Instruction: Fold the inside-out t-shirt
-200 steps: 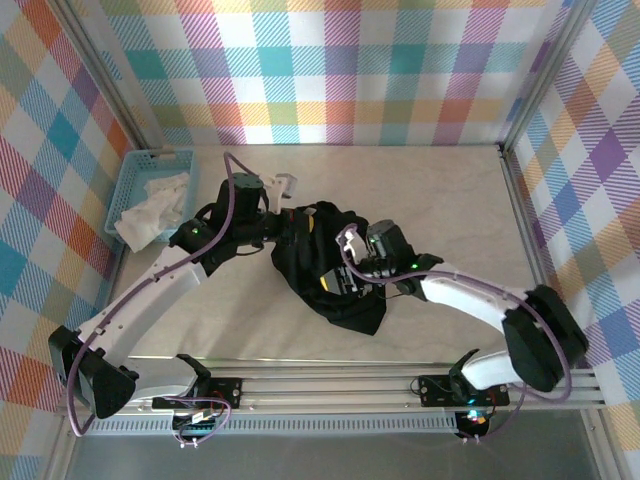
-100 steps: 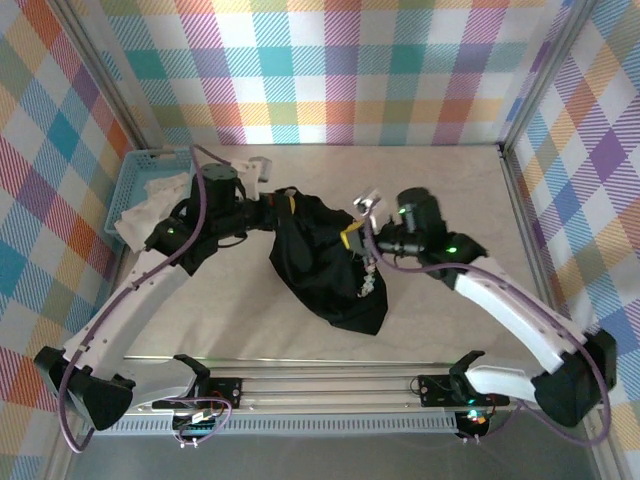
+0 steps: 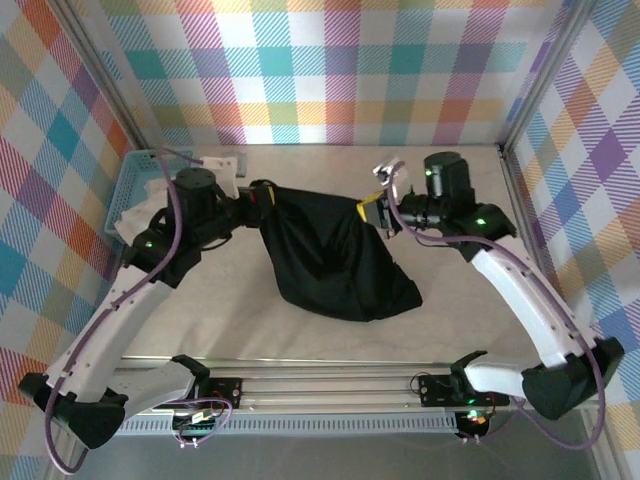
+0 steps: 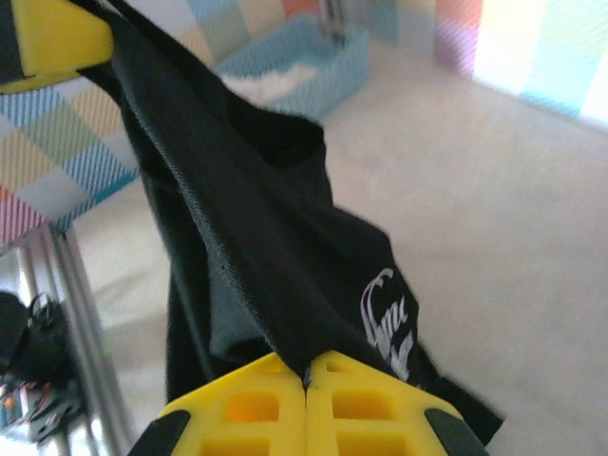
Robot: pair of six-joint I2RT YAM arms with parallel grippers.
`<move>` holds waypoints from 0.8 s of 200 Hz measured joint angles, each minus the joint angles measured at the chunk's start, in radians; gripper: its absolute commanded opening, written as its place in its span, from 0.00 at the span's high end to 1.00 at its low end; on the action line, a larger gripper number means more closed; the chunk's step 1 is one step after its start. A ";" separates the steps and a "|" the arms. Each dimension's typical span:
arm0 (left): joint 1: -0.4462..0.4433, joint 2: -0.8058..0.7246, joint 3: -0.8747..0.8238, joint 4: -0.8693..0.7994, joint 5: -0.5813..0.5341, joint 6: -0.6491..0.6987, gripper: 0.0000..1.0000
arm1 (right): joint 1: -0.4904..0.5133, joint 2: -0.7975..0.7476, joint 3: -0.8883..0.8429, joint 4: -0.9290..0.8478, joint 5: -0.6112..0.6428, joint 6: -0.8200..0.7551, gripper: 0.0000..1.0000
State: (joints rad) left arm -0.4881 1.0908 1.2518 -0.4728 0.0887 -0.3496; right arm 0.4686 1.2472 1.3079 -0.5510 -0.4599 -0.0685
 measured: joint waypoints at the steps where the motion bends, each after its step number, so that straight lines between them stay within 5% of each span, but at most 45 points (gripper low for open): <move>1: 0.000 0.002 -0.008 -0.001 -0.008 0.000 1.00 | 0.000 0.005 -0.006 0.000 -0.004 0.003 1.00; 33: 0.000 0.095 -0.147 -0.001 -0.151 0.006 0.81 | 0.000 0.108 -0.137 0.035 -0.118 0.070 1.00; 59: 0.003 0.202 -0.198 0.000 -0.251 0.018 0.51 | -0.003 0.206 -0.168 0.089 -0.179 0.141 1.00; 85: -0.008 0.225 -0.233 0.010 -0.319 0.025 0.33 | -0.005 0.268 -0.166 0.130 -0.202 0.182 1.00; 115: -0.069 0.122 -0.348 0.085 -0.317 0.035 0.28 | -0.005 0.302 -0.132 0.132 -0.211 0.193 1.00; 160: -0.159 0.084 -0.466 0.244 -0.129 0.045 0.25 | -0.020 0.307 -0.055 0.132 -0.233 0.192 1.00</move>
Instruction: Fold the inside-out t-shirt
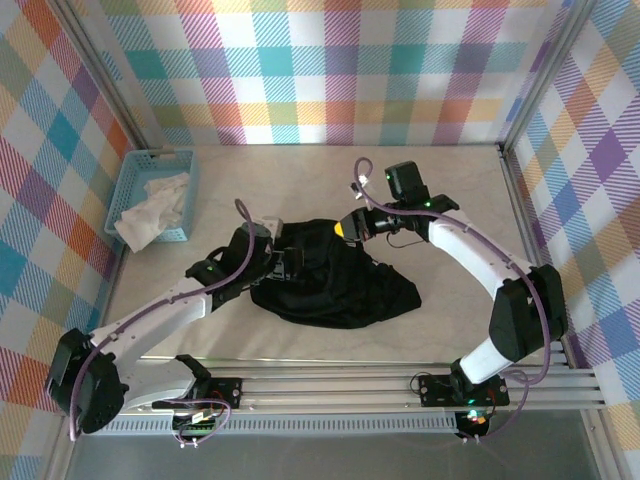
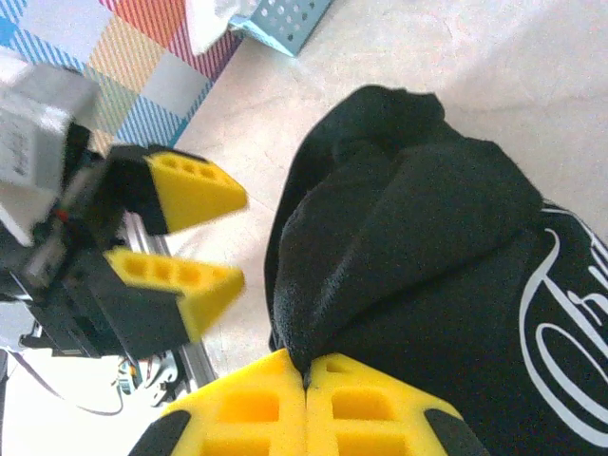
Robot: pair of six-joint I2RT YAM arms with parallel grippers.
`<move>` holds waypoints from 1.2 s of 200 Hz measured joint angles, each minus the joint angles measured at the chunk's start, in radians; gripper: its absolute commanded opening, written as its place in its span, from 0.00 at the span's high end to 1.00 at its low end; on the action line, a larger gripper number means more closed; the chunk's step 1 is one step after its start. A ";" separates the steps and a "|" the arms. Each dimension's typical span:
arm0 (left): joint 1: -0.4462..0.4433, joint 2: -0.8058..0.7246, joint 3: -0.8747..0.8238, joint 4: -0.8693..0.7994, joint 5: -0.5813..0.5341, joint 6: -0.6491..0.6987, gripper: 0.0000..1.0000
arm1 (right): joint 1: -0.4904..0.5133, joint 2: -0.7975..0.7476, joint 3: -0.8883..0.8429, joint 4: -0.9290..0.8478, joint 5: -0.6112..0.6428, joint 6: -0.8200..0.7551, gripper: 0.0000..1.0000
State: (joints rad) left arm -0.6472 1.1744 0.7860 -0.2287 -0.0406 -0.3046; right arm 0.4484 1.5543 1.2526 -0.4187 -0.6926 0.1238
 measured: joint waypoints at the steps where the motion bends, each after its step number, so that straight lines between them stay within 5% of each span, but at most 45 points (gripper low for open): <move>1: 0.000 0.002 0.000 0.002 0.003 0.000 0.25 | 0.000 0.000 0.001 0.000 -0.001 0.000 1.00; 37: -0.050 0.124 0.031 0.074 0.071 0.031 0.14 | -0.012 -0.001 0.003 -0.003 -0.016 0.000 1.00; 83: -0.079 0.233 0.101 0.105 0.060 0.069 0.16 | -0.017 -0.003 0.004 -0.007 -0.027 0.000 1.00; 134: -0.079 0.291 0.115 0.105 0.005 0.094 0.51 | -0.018 -0.003 0.012 -0.020 -0.027 -0.003 1.00; 165: -0.079 0.292 0.132 0.107 0.006 0.101 0.99 | -0.020 -0.003 0.016 -0.034 -0.019 -0.009 1.00; 184: -0.079 0.285 0.149 0.108 0.037 0.101 1.00 | -0.021 -0.001 0.034 -0.079 0.066 -0.012 0.94; 220: -0.069 0.188 0.165 0.092 0.164 0.055 1.00 | -0.022 0.023 0.098 -0.153 0.417 -0.020 0.68; 240: -0.064 0.123 0.189 0.071 0.210 0.031 1.00 | -0.023 -0.024 0.048 -0.116 0.481 -0.035 0.58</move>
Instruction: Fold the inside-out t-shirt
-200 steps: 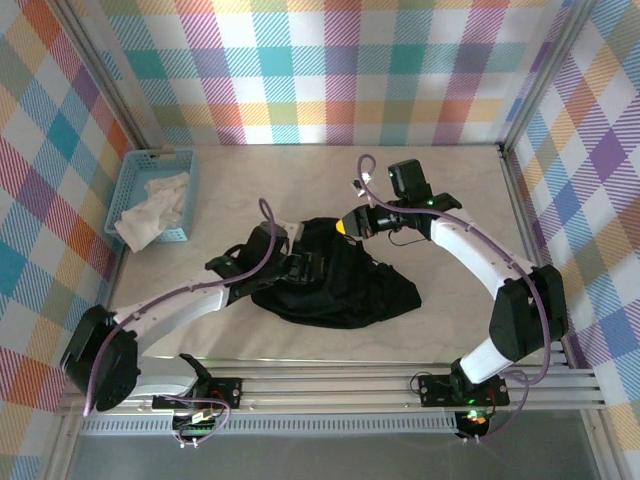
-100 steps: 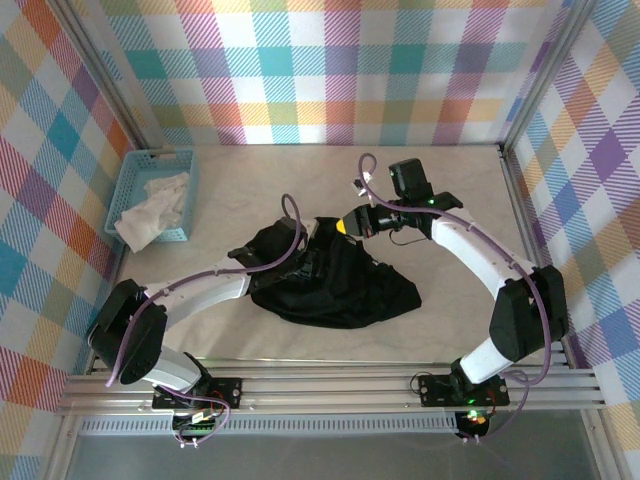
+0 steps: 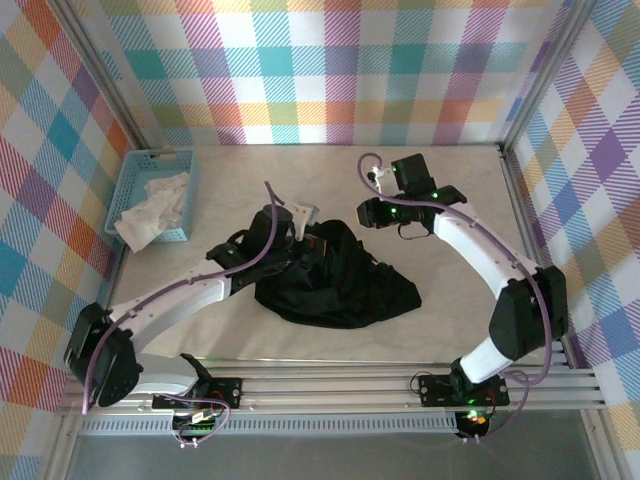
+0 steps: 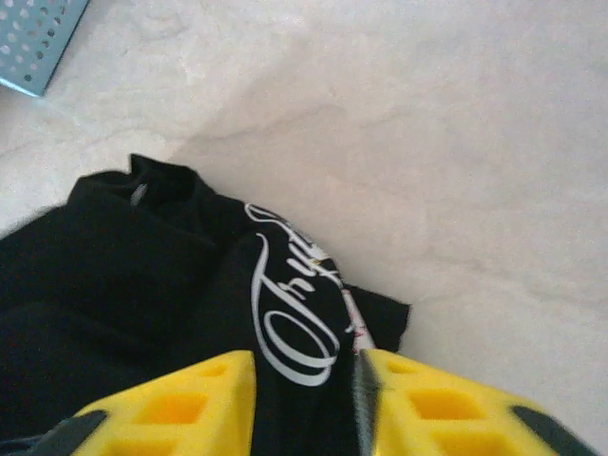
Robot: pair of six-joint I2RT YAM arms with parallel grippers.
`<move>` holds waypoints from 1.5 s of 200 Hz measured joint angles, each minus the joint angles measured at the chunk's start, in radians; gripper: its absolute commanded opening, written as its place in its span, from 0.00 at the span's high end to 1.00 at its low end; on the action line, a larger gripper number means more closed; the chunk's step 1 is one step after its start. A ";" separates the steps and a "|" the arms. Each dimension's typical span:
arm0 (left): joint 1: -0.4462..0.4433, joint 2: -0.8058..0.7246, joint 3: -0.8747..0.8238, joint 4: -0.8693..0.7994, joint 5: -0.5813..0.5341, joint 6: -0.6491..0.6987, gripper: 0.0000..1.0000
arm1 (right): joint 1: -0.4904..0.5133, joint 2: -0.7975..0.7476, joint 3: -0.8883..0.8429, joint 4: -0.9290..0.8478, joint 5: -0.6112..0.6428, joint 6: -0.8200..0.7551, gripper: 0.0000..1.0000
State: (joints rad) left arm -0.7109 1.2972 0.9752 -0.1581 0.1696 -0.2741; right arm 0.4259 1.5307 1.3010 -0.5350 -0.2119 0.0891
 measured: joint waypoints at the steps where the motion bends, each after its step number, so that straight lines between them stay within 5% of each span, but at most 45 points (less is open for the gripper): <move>1: 0.000 -0.002 0.001 0.000 0.002 -0.001 1.00 | 0.000 -0.003 -0.004 0.003 0.000 -0.002 0.58; 52: 0.013 -0.066 0.023 -0.039 0.021 -0.010 1.00 | 0.039 -0.323 -0.314 0.198 -0.232 0.003 0.29; 113: 0.015 -0.082 0.023 -0.079 0.024 -0.009 1.00 | 0.128 -0.208 -0.390 0.335 -0.296 -0.002 0.16; 132: 0.016 -0.084 0.023 -0.080 0.024 -0.008 1.00 | 0.145 -0.147 -0.388 0.371 -0.281 -0.013 0.28; 155: 0.016 -0.086 0.023 -0.084 0.021 -0.002 1.00 | 0.150 -0.067 -0.378 0.390 -0.264 -0.033 0.69; 179: 0.020 -0.091 0.023 -0.102 -0.022 0.002 1.00 | 0.150 -0.046 -0.359 0.372 -0.273 -0.059 1.00; 265: 0.044 0.071 0.141 -0.182 -0.397 0.018 0.92 | 0.091 -0.185 -0.352 0.413 -0.636 0.011 1.00; 279: 0.044 0.100 0.152 -0.189 -0.422 0.028 0.78 | 0.082 -0.185 -0.352 0.431 -0.659 0.030 1.00; 300: 0.052 0.104 0.151 -0.218 -0.469 0.034 0.45 | 0.067 -0.178 -0.352 0.452 -0.702 0.066 1.00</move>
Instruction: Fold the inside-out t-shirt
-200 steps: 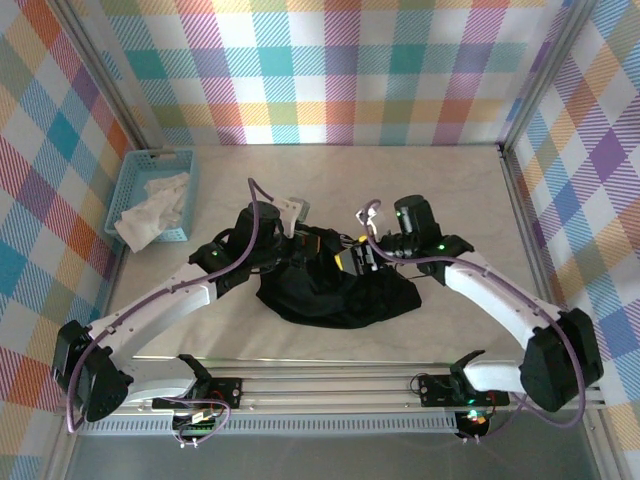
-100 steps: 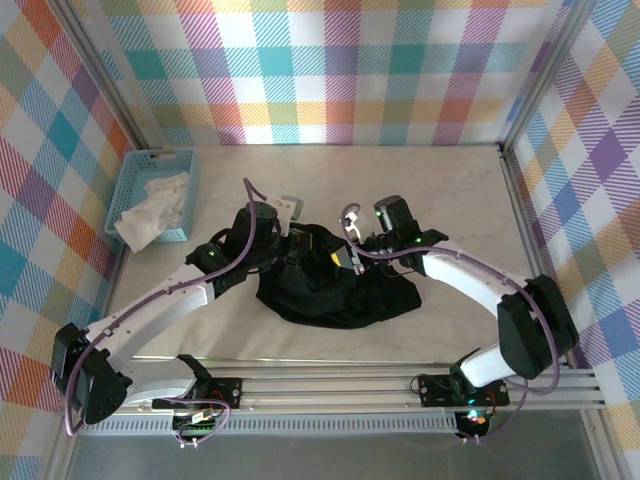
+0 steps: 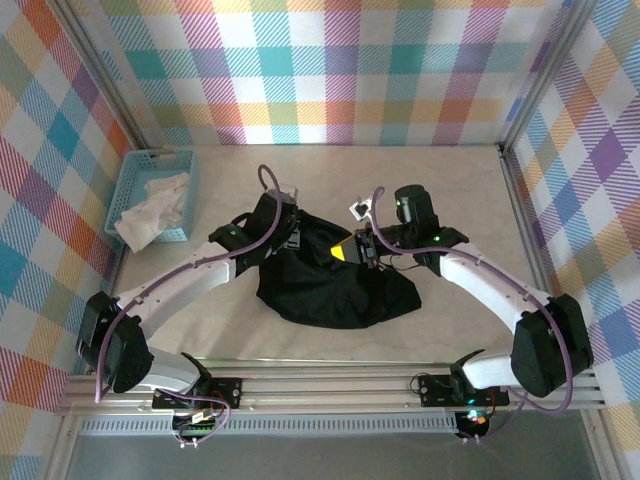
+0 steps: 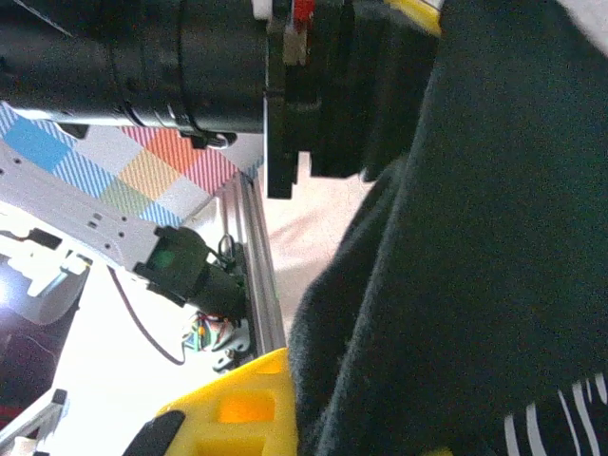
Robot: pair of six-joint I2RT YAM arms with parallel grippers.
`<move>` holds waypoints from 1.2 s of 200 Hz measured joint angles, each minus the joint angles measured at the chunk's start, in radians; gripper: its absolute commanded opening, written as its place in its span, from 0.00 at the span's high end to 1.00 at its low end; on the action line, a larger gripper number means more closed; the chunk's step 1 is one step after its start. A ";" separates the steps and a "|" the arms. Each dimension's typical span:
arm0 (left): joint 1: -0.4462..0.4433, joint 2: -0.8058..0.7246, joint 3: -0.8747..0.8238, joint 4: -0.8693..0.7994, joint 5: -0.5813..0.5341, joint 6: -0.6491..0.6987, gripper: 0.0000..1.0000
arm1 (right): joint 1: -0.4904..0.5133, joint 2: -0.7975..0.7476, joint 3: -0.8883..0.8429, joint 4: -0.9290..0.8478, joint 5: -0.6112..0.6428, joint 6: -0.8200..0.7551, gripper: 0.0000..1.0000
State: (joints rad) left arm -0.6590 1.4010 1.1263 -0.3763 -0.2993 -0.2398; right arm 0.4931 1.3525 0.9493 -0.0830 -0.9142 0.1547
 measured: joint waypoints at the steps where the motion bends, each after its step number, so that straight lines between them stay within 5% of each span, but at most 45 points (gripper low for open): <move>1: 0.002 -0.002 -0.001 0.000 0.001 0.002 0.44 | 0.000 0.000 0.000 0.002 -0.001 0.001 1.00; 29: 0.014 -0.118 -0.100 0.019 0.051 -0.005 0.22 | -0.006 0.031 0.002 0.040 -0.028 0.049 1.00; 51: 0.014 -0.269 -0.193 0.038 0.174 -0.014 0.21 | -0.008 0.048 0.006 0.042 -0.033 0.068 1.00; 83: 0.013 -0.350 -0.240 0.122 0.396 -0.010 0.29 | -0.009 0.057 0.023 0.042 -0.033 0.078 1.00; 117: 0.010 -0.254 -0.241 0.174 0.570 0.002 0.36 | -0.010 0.060 0.040 0.042 -0.031 0.082 1.00; 204: 0.007 -0.115 -0.231 0.198 0.684 0.035 0.40 | -0.011 0.060 0.042 0.039 -0.024 0.085 1.00; 240: 0.007 -0.094 -0.225 0.214 0.684 0.038 0.60 | -0.011 0.061 0.043 0.037 -0.022 0.085 1.00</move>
State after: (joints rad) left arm -0.6521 1.3071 0.9009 -0.1623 0.3847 -0.2016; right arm 0.4824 1.4132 0.9928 -0.0460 -0.9360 0.2401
